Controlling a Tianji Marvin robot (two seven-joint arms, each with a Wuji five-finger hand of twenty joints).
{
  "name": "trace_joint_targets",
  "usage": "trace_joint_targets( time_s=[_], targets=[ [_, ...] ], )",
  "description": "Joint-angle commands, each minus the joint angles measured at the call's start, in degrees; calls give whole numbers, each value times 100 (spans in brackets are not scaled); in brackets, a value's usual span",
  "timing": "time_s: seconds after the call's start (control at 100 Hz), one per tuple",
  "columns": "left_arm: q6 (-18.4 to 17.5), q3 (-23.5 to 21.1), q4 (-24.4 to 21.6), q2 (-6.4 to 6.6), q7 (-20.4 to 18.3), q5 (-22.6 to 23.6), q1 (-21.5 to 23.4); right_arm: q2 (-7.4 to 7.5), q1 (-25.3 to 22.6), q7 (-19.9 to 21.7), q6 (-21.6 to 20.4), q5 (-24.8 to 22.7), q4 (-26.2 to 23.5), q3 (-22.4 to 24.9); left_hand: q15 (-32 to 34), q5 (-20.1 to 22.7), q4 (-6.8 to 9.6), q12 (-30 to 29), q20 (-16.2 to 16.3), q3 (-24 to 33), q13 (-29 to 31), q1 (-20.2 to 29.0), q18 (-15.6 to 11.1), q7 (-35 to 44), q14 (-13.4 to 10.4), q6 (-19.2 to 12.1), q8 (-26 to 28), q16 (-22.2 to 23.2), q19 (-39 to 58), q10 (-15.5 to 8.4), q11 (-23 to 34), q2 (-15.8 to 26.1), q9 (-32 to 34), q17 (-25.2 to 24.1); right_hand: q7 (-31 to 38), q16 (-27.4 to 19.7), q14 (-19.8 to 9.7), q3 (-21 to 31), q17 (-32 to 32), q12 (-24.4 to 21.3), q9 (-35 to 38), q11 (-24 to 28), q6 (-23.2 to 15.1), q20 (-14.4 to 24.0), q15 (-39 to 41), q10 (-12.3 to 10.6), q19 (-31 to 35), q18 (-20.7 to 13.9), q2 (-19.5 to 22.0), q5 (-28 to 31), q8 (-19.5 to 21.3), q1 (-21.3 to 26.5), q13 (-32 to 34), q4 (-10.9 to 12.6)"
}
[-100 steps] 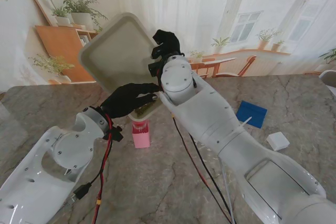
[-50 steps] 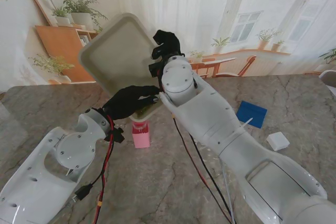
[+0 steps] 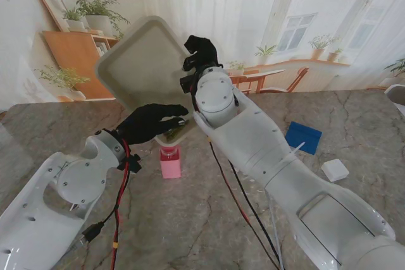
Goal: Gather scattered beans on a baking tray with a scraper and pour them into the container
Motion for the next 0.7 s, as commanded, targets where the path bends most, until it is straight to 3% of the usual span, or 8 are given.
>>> trace_joint_targets(
  time_s=[0.0, 0.69],
  targets=[
    [-64, -24, -70, 29, -65, 37, 3, -5, 42, 76, -64, -4, -1, 3, -104, -25, 216, -62, -52, -68, -78, 90, -18, -39, 1, -10, -68, -49, -70, -94, -95, -2, -5, -57, 269, 538, -841, 582, 618, 406, 358, 974, -133, 429, 1389, -852, 2212, -349, 285, 142, 48, 709, 424, 308],
    [-36, -97, -125, 35, -87, 79, 70, 12, -3, 68, -213, -23, -116, -34, -109, -26, 217, -62, -56, -67, -83, 95, -10, -39, 12, 12, -67, -51, -82, -94, -94, -6, -3, -60, 268, 534, -856, 582, 627, 413, 370, 967, -137, 437, 1383, -843, 2237, -370, 261, 143, 47, 711, 445, 327]
  ],
)
